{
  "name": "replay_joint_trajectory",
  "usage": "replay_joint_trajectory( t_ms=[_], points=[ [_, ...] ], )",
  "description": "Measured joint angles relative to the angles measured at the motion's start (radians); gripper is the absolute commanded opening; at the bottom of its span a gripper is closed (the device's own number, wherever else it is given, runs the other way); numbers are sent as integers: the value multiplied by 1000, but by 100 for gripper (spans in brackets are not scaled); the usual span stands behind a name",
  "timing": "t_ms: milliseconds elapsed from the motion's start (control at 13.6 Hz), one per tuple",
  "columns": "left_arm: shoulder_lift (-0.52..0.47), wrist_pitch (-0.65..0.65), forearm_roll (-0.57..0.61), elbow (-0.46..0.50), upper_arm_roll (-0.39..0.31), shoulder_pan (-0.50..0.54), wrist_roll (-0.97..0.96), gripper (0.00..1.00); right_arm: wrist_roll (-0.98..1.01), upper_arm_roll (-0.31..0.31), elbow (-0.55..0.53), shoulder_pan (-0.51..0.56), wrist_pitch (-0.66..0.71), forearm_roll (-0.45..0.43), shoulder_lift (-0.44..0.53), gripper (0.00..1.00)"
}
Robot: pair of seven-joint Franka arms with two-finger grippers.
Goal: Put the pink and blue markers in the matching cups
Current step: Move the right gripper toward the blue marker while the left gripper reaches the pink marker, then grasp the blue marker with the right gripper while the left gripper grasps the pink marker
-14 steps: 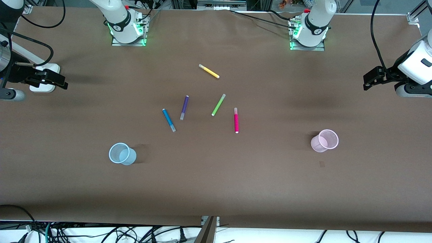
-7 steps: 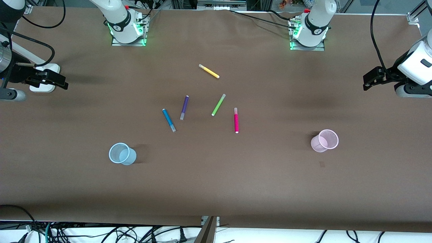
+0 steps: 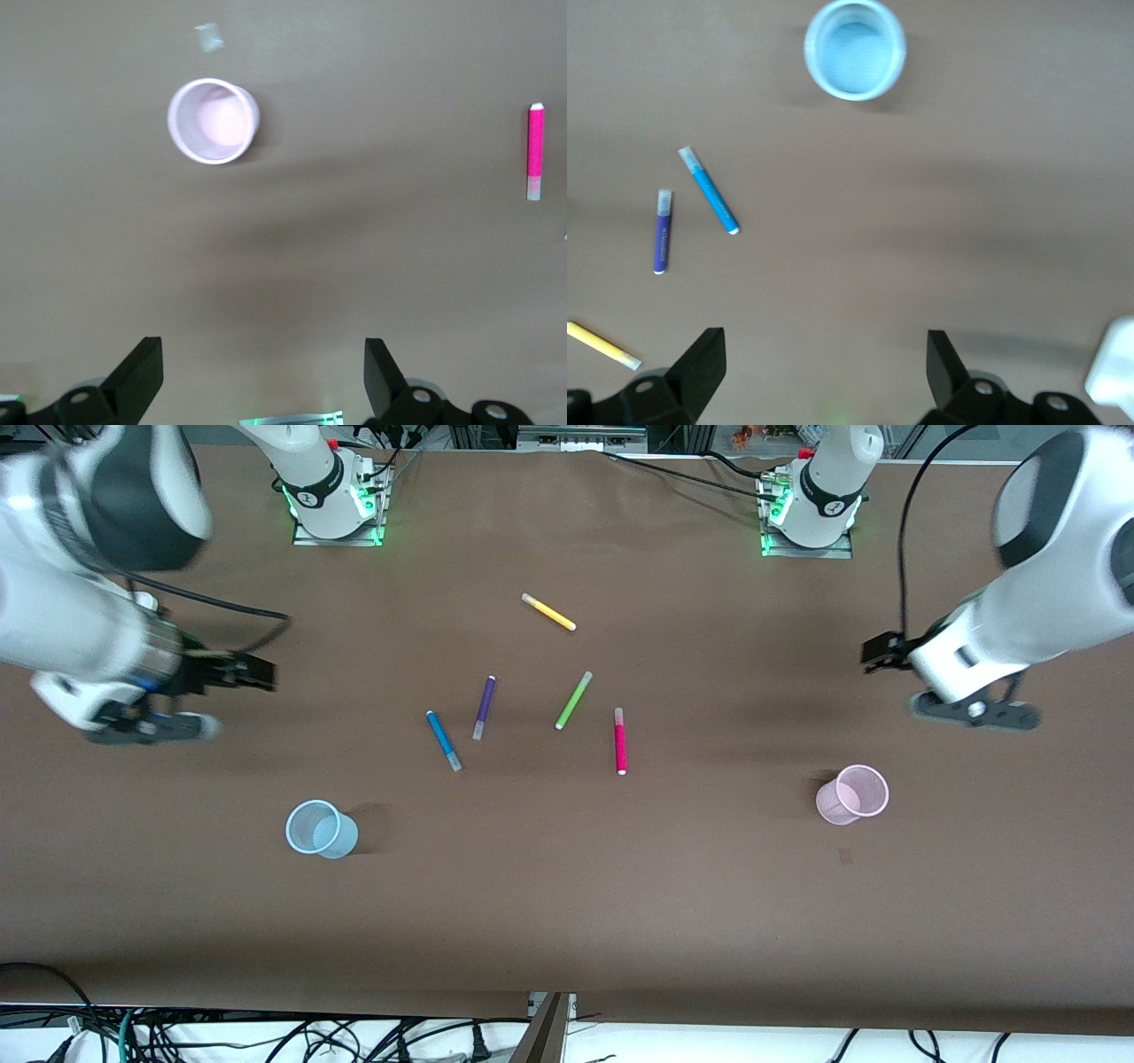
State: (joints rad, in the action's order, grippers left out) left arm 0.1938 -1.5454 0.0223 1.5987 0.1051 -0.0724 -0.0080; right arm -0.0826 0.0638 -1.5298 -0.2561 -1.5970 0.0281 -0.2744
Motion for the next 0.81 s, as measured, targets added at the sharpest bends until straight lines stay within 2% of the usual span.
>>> replay_joint_trajectory(
  t_ms=[221,516,811],
  points=[
    [97,-129,-33,0,3,-85,-35,100,0,-11,-1,-83,-117,0,-135,100],
    [237,-322,-35,2,8,-253,-225,100,-3,-19,0,-167,-341,34,-322,100],
    [360,-468,-35,10,9,-387,-339,100,-2,-21,1,-211,-449,41,-433,100]
  ],
)
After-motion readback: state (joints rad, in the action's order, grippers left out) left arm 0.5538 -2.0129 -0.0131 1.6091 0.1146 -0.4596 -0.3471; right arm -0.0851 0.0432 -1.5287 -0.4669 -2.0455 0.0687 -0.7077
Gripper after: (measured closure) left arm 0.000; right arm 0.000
